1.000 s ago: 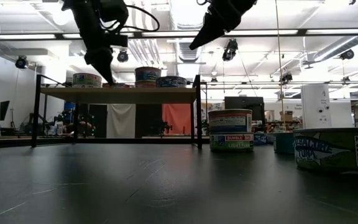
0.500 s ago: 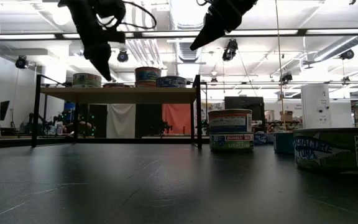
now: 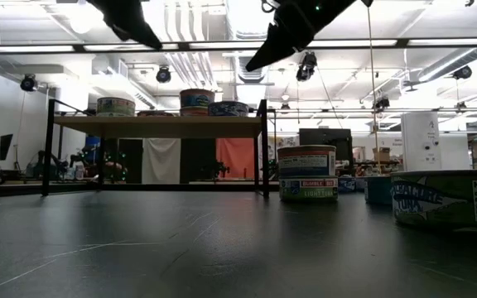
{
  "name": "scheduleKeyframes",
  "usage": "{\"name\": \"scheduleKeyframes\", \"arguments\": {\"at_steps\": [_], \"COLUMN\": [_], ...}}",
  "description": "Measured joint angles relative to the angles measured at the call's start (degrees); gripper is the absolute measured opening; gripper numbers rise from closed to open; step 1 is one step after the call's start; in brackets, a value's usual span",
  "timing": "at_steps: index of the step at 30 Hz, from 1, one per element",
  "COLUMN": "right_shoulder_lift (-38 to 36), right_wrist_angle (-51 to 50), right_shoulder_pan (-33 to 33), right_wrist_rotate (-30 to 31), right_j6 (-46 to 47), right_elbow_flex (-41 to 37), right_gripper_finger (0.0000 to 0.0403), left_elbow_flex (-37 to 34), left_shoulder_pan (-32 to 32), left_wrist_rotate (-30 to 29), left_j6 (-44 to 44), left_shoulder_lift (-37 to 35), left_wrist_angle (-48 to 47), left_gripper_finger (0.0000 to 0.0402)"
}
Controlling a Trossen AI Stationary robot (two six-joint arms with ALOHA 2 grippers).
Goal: Stack canned seafood by type on shelf
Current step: Move the blue tuna can to the bottom right of the table
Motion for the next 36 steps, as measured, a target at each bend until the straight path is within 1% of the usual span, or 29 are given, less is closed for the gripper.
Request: {"name": "scheduleKeyframes", "arguments": {"at_steps": [2, 5, 7, 11, 20, 22, 25, 27, 30, 36], "right_shoulder_lift": [0.0, 0.0, 0.0, -0.02, -0.04, -0.04, -0.05, -0.09, -0.09, -0.09], "right_wrist_angle": [1.78, 6.92, 10.06, 11.48, 11.82, 11.84, 12.2, 12.2, 12.2, 12.18], "right_shoulder_pan": [0.0, 0.25, 0.58, 0.49, 0.5, 0.48, 0.5, 0.5, 0.5, 0.5], "right_wrist_rotate": [-2.18, -7.18, -8.41, -8.23, -8.07, -8.06, -8.06, -8.06, -8.07, -8.06], "right_j6": [0.31, -0.02, -0.73, -1.68, -2.07, -2.48, -2.72, -2.8, -3.16, -3.2], "right_elbow_flex": [-0.85, -2.94, -3.97, -4.33, -4.39, -4.31, -4.31, -4.31, -4.43, -4.46], "right_gripper_finger": [0.0009, 0.0009, 0.0009, 0.0009, 0.0009, 0.0009, 0.0009, 0.0009, 0.0009, 0.0009], "left_elbow_flex": [-0.45, -1.59, -2.38, -2.6, -2.57, -2.64, -3.98, -5.57, -6.68, -6.76], "left_shoulder_pan": [-2.87, -6.8, -8.78, -9.7, -9.64, -9.45, -9.44, -9.44, -9.46, -9.44], "left_wrist_rotate": [-2.98, -8.21, -9.74, -9.91, -10.17, -9.13, -6.3, -4.42, -4.22, -5.48], "left_j6": [-0.77, -1.78, -1.3, 0.29, -4.65, -5.12, -4.26, -2.0, 0.91, 1.52], "left_shoulder_lift": [-0.83, -2.02, -2.73, -2.86, -0.1, 0.35, -0.36, -1.26, -1.85, -1.19], "left_wrist_angle": [0.28, 1.36, 2.69, 5.49, 6.15, 7.82, 11.85, 16.03, 18.09, 17.98], "left_gripper_finger": [0.0, 0.0, 0.0, 0.0, 0.0, 0.0, 0.0, 0.0, 0.0, 0.0]}}
